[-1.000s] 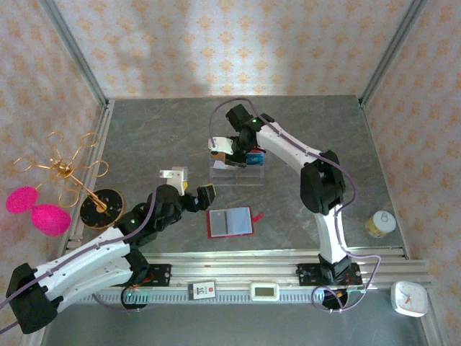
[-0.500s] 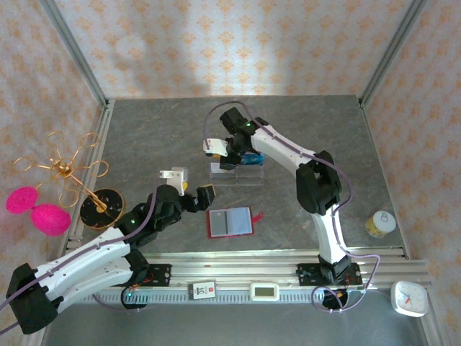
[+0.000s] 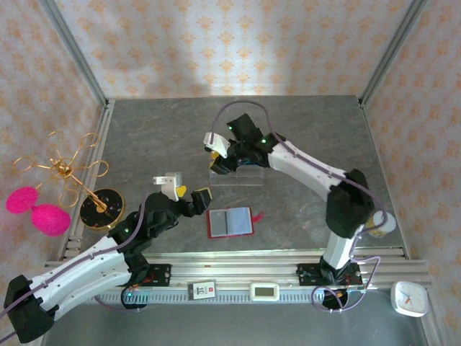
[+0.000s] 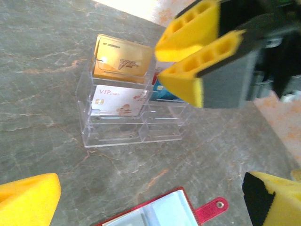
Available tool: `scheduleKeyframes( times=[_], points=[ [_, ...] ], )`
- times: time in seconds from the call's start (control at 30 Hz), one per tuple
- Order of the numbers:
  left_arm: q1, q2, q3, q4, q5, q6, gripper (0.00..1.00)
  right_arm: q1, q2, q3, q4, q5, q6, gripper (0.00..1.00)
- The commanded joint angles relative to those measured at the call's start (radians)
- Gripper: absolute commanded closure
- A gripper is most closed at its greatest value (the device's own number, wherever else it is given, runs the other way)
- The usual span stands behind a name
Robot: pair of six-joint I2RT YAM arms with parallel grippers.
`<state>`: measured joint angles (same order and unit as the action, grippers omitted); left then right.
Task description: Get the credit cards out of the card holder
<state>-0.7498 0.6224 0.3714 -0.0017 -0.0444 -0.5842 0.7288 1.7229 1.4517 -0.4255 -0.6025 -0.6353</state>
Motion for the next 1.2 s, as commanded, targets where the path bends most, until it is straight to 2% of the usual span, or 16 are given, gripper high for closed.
scheduleKeyframes(
  times=[0.0, 0.2, 0.37, 0.57, 0.77, 0.97, 1.07, 1.17],
  points=[
    [0.007, -0.055, -0.031, 0.073, 0.044, -0.054, 0.01, 0.013, -0.104, -0.163, 0.26, 0.062, 0.345, 0.64],
    [0.008, -0.169, -0.09, 0.078, 0.027, -0.095, 0.01, 0.143, -0.223, -0.471, 0.383, 0.282, 0.619, 0.63],
    [0.007, -0.205, -0.114, 0.054, 0.003, -0.124, 0.01, 0.296, -0.191, -0.599, 0.437, 0.357, 0.73, 0.63],
    [0.007, -0.201, -0.127, 0.011, -0.003, -0.15, 0.05, 0.407, -0.093, -0.594, 0.471, 0.477, 0.765, 0.62],
    [0.009, -0.198, -0.141, 0.001, -0.002, -0.161, 0.06, 0.434, -0.024, -0.566, 0.429, 0.576, 0.74, 0.62],
    [0.007, -0.181, -0.154, 0.009, 0.005, -0.165, 0.07, 0.457, 0.04, -0.56, 0.394, 0.609, 0.73, 0.62],
    [0.007, -0.159, -0.155, 0.009, 0.009, -0.161, 0.1, 0.456, 0.044, -0.575, 0.404, 0.601, 0.744, 0.69],
    [0.008, -0.124, -0.155, 0.015, 0.022, -0.163, 0.15, 0.457, 0.032, -0.595, 0.437, 0.603, 0.772, 0.91]
  ],
)
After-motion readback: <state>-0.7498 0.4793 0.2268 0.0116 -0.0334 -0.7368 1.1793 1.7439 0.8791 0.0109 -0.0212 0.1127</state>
